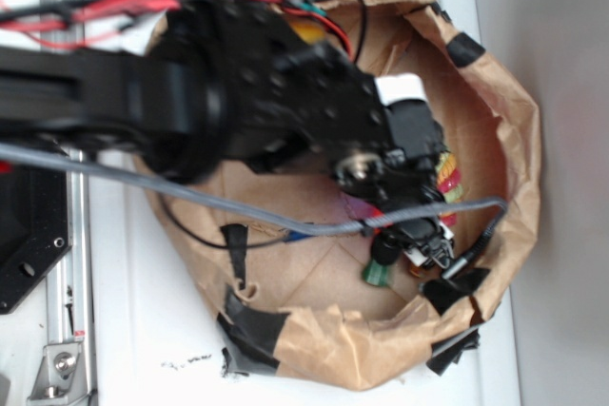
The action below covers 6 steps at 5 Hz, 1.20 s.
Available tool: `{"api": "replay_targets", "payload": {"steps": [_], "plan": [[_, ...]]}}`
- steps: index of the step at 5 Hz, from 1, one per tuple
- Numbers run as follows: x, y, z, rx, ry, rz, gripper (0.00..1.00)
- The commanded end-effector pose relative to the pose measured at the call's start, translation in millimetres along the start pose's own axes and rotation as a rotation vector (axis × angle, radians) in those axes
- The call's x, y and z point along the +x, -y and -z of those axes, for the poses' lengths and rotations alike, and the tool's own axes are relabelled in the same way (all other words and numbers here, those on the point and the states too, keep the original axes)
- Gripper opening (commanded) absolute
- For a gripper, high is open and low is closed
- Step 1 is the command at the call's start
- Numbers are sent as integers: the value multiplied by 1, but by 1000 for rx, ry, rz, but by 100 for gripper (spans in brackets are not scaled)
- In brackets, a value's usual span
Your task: Grab the carrot.
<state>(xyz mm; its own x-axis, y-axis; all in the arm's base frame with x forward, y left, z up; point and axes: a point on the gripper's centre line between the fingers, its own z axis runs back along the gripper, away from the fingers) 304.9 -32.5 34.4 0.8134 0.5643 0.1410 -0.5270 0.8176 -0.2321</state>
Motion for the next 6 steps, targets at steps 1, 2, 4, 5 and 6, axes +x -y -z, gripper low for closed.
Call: {"api": "replay_targets", "payload": {"steps": [1, 2, 4, 5, 6], "plan": [[-6, 1, 13, 149, -39, 111, 0], [-16, -8, -6, 268, -142, 221, 0], [1, -22, -103, 189, -130, 416, 0], [10, -29, -154, 51, 1, 464, 0], [8, -20, -168, 133, 62, 414, 0]]}}
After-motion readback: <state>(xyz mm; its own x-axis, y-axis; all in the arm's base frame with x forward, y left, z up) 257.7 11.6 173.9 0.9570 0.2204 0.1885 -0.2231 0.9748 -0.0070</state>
